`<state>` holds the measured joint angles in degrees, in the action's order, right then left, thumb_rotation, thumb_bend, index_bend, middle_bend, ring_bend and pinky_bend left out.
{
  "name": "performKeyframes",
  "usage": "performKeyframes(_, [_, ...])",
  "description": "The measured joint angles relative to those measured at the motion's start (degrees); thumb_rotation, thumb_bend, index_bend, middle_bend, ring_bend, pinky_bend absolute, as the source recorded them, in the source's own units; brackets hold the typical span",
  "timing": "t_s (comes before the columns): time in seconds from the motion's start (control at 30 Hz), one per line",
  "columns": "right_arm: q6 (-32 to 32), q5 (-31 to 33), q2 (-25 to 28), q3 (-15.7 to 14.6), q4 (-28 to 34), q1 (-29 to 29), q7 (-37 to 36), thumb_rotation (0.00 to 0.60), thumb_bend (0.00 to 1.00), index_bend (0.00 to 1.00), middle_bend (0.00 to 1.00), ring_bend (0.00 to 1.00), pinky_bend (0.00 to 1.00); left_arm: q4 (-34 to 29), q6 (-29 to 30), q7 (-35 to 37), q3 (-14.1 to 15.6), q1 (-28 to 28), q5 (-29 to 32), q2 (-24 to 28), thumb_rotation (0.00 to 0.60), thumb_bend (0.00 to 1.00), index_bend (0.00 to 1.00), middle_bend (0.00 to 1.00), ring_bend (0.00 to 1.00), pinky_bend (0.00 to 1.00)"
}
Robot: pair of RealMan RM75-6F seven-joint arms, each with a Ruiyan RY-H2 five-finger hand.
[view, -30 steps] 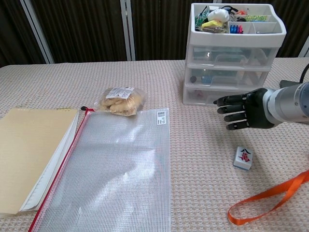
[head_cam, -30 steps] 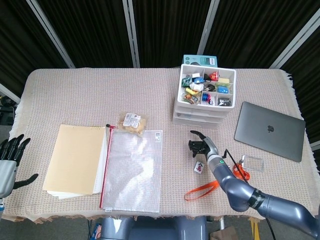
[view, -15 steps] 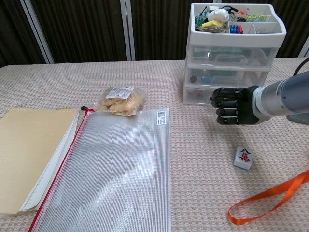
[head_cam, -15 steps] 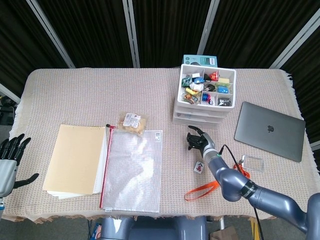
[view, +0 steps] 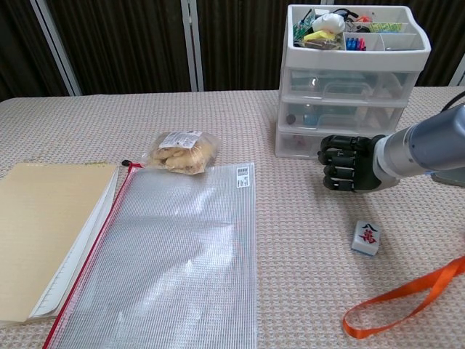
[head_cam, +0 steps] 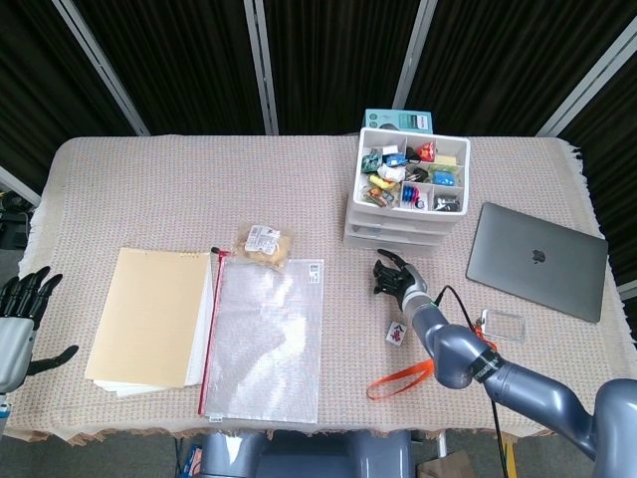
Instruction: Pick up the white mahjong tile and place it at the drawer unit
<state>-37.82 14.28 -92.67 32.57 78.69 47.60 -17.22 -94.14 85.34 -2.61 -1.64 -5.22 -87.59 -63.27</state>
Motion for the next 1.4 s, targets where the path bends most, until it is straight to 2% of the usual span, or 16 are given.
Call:
performKeyframes(0.3, [1.8,6.9,-0.8,1.86,-4.09,0.64,-0.18,0.6,0.52,0.22,0.75,0.78,0.71,-0.44,-0.58,0.62,0.16,-0.12,0.23,0.36,0.6,0.16,0.06,0.0,0.0,0.0])
performKeyframes(0.6, [3.56,9.81,-1.33,3.68,-6.81,1.38,1.06,0.6,0.52,0.28,0.75,0.78,0.71,-0.6,-0.72,0.82,0.22,-0.19,0.23,0.5,0.6,0.16,0.06,0.0,0.0,0.0])
performKeyframes(1.0, [4.76,15.62,-2.13,4.12,-10.57,2.3,3.83,0.6,0.52,0.38,0.75,0.78,0.71,-0.96,-1.27,1.02,0.38,-0.29,0.51,0.76,0.6,0.16,0.06,0.0,0.0,0.0])
performKeyframes(1.4, [4.88,16.76,-0.64,4.15,-6.16,0.36,5.58,0.6,0.52,0.39,0.75,0.78,0.71,-1.13,-1.28,1.01,0.53,-0.27,0.4,0.87,0.6,0.16,0.06,0.0,0.0,0.0])
